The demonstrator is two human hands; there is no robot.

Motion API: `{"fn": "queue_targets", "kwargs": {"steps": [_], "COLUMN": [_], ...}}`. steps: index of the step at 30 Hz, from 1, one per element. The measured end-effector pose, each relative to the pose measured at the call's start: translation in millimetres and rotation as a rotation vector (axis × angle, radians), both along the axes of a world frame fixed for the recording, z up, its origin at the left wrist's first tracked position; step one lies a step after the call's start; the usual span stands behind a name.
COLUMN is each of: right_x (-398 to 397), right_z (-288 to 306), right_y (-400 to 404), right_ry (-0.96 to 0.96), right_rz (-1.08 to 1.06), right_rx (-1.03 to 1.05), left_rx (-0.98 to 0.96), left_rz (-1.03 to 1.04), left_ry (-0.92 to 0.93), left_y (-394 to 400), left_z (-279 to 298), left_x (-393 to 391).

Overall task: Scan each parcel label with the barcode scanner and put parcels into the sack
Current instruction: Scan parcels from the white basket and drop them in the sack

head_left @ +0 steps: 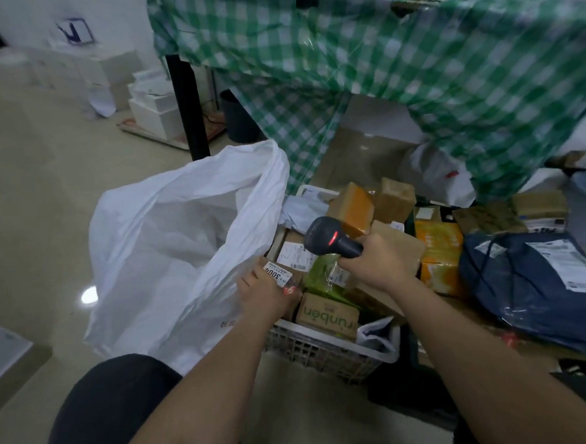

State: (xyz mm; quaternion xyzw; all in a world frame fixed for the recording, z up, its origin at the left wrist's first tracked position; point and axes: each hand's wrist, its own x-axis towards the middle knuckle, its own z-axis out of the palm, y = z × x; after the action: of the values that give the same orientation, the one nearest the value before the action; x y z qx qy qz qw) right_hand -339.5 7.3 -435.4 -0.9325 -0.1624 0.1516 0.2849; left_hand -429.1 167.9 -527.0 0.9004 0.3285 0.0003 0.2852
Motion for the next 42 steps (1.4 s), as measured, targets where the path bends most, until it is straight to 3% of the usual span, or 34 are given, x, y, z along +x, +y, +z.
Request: {"fn": "queue_targets", "kwargs": {"steps": [7, 11, 17, 21, 28, 31, 35, 38, 42], "right_x": [15, 43, 68, 63, 33, 23, 10, 2, 3], "right_z": [13, 9, 29, 43, 44, 36, 11, -9, -16], "right_y": [18, 33, 38, 26, -2, -6, -11, -10, -7], "right_ry": [0.019, 0.045, 0.02, 0.011, 0.115, 0.158, 0.093, 0.149, 0.13], "right_rz": [-0.003, -0.117, -0.214, -0.247, -0.334, -0.4, -0.436, -0.462, -0.378], "right_rx": [0.066, 0.122, 0.309, 0.455, 0.688, 0.779, 0.73, 0.678, 0.638], "left_rx": [-0.09, -0.103, -0.183, -0.352, -0.481, -0.566, -0.693, -0.86, -0.77], "left_rz": [0.035, 0.036, 0.005, 0.015, -0.032, -0.106, -0.127, 0.013, 0.193], "left_ry": [-0.115, -0.128, -0.371, -0.575, -0.711, -0.707, -0.656, -0.625, -0.572], "left_y": [11, 38, 59, 41, -3, -17, -32, -39, -27], "left_z": [22, 53, 105, 108, 92, 86, 73, 60, 51], "left_x": [-1, 12, 19, 7, -2, 3, 9, 16, 26]}}
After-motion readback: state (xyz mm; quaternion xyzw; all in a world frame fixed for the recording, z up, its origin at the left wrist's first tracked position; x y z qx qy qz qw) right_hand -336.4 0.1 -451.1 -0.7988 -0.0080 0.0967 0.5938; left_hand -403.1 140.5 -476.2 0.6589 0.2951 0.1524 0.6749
